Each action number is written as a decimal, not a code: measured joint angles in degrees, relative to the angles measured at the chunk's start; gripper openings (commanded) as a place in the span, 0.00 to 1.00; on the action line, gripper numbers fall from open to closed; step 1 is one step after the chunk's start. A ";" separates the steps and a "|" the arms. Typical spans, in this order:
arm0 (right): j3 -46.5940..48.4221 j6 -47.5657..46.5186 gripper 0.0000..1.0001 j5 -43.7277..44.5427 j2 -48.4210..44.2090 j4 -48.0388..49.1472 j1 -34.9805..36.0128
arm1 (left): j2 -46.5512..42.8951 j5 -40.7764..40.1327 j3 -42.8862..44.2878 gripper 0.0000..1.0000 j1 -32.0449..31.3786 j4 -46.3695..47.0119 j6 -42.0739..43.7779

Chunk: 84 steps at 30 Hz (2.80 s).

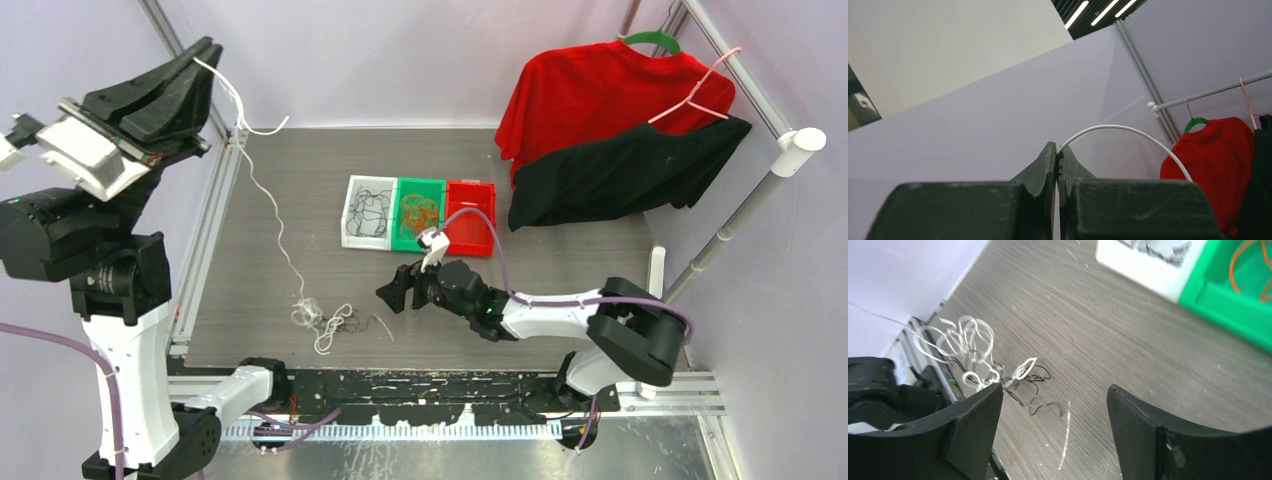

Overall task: Untangle the cables
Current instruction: Untie the cable.

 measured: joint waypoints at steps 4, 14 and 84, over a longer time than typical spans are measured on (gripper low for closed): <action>4.02 -3.19 0.82 -2.86 -3.87 -3.10 0.00 | 0.04 1.73 -2.80 0.02 0.00 -1.88 -0.63; 22.67 -6.38 0.79 -17.55 3.28 -3.32 1.64 | 0.61 3.58 -4.07 0.02 0.00 -4.52 -1.27; -13.73 -1.20 0.66 19.08 5.22 9.70 2.60 | 25.92 -26.64 42.93 0.00 0.00 11.47 25.20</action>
